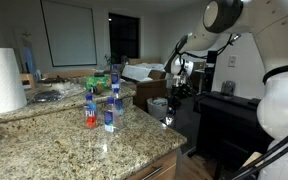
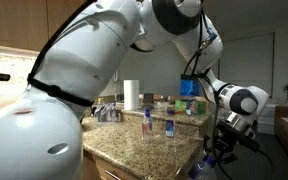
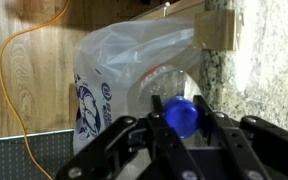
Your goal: Put all the water bottles into the plastic bag
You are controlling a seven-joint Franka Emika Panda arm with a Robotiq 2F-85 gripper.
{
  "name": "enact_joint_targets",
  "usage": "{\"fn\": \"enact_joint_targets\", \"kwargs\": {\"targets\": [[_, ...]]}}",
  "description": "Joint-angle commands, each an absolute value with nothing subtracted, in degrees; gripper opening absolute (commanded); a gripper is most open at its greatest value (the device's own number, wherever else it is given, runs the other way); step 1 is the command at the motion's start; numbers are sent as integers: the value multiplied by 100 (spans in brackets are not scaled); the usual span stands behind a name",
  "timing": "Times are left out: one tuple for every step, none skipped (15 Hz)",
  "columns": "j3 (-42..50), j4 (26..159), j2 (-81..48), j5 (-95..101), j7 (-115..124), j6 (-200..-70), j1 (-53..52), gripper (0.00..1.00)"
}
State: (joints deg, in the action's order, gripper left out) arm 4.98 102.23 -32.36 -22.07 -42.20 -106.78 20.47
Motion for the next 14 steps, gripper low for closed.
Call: {"fn": "enact_joint_targets", "kwargs": {"targets": [[507,10326,-3345,-2203,-4059,-10862,2128,11],[534,10306,-3396,-2178,-4025,-10890,2141,11],[560,10283,-3440,-2151,-3989,-10924,2155,11],[582,10258,-3476,-2125,-3958,-10956,2171,11],[601,10242,-3500,-2103,-3930,-10988,2181,11],[616,10225,-3511,-2080,-3909,-11018,2185,11],[620,10219,-3512,-2058,-3908,-11041,2184,11],[616,10223,-3500,-2026,-3912,-11086,2171,11],[607,10232,-3484,-1995,-3921,-11140,2154,11],[591,10265,-3446,-1966,-3936,-11221,2122,60],[572,10277,-3424,-1946,-3948,-11287,2103,61],[546,10292,-3394,-1913,-3964,-11345,2076,67],[521,10298,-3373,-1881,-3967,-11401,2053,72],[490,10308,-3345,-1860,-3976,-11463,2025,79]]}}
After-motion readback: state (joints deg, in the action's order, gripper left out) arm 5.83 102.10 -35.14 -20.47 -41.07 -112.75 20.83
